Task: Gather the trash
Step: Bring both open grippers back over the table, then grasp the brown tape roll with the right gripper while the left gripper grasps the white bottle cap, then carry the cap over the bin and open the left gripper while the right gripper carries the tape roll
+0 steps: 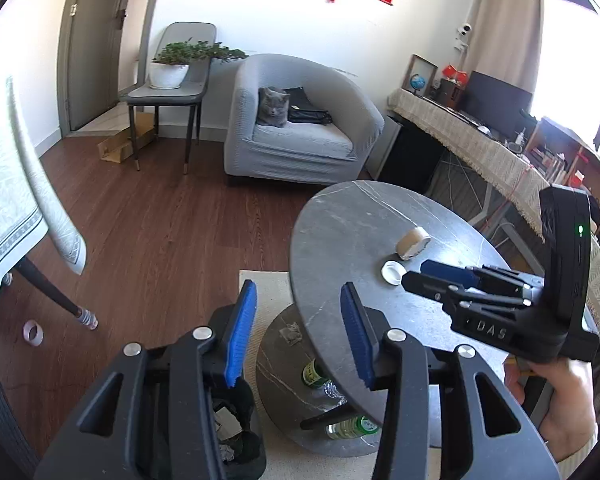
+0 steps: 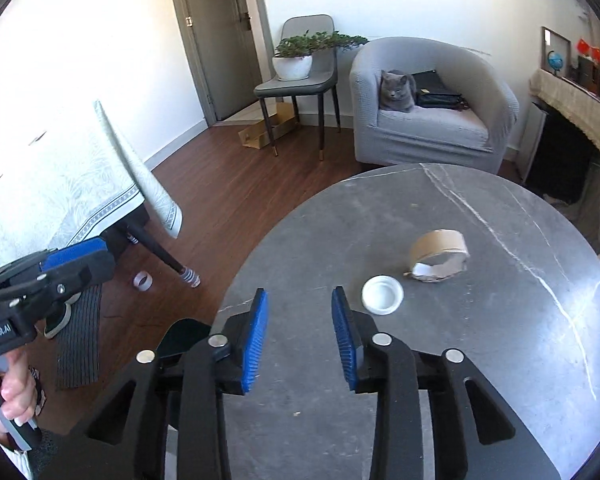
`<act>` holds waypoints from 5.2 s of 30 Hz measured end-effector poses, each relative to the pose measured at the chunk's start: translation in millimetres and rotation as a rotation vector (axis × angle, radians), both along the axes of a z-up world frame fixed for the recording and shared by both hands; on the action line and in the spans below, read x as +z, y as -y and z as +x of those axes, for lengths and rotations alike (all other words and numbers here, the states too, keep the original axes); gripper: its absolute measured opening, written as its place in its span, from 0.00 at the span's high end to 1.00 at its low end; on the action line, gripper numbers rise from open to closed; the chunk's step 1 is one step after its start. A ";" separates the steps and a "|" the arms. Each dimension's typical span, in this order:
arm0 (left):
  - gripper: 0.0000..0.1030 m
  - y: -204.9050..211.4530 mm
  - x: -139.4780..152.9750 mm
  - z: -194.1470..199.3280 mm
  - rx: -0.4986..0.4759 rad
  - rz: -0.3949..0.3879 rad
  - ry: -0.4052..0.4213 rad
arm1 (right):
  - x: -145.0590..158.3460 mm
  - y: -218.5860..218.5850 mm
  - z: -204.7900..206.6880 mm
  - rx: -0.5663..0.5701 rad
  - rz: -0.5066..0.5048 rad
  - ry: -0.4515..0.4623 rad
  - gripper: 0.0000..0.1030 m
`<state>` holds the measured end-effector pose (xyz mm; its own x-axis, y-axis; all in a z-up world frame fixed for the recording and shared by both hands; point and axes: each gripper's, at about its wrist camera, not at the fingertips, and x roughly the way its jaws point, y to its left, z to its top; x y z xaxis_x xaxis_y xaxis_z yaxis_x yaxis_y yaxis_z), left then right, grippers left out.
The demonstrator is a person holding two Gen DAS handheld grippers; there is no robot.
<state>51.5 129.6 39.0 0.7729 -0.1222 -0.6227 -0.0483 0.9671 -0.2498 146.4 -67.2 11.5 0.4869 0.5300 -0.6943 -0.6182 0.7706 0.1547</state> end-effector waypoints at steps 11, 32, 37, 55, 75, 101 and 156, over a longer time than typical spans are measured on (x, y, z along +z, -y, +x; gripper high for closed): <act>0.34 36.8 -19.3 52.9 -0.055 -0.003 -0.042 | -6.5 36.2 46.4 -0.100 -0.003 -0.002 0.38; 0.22 76.4 -55.6 92.7 -0.157 0.003 -0.117 | -41.2 40.6 103.6 -0.180 -0.015 -0.098 0.36; 0.23 85.6 -59.9 98.3 -0.179 0.016 -0.125 | -43.0 39.8 110.3 -0.170 -0.016 -0.115 0.52; 0.43 127.0 -71.8 129.4 -0.177 0.118 -0.171 | -22.8 98.5 87.4 -0.202 0.111 -0.103 0.53; 0.69 144.7 -74.5 139.4 -0.135 0.221 -0.180 | -10.6 138.0 72.3 -0.195 0.167 -0.109 0.53; 0.69 115.9 -61.1 60.1 -0.152 0.136 -0.142 | -10.9 102.8 18.2 -0.152 0.126 -0.104 0.53; 0.68 -74.5 -166.2 -42.1 0.060 0.025 -0.485 | -17.0 -105.4 -57.6 0.194 0.020 -0.082 0.53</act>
<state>9.4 204.2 -127.2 0.3978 -0.0670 -0.9150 -0.2090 0.9645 -0.1615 88.8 38.3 -5.6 0.3167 0.6224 -0.7158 -0.7393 0.6347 0.2247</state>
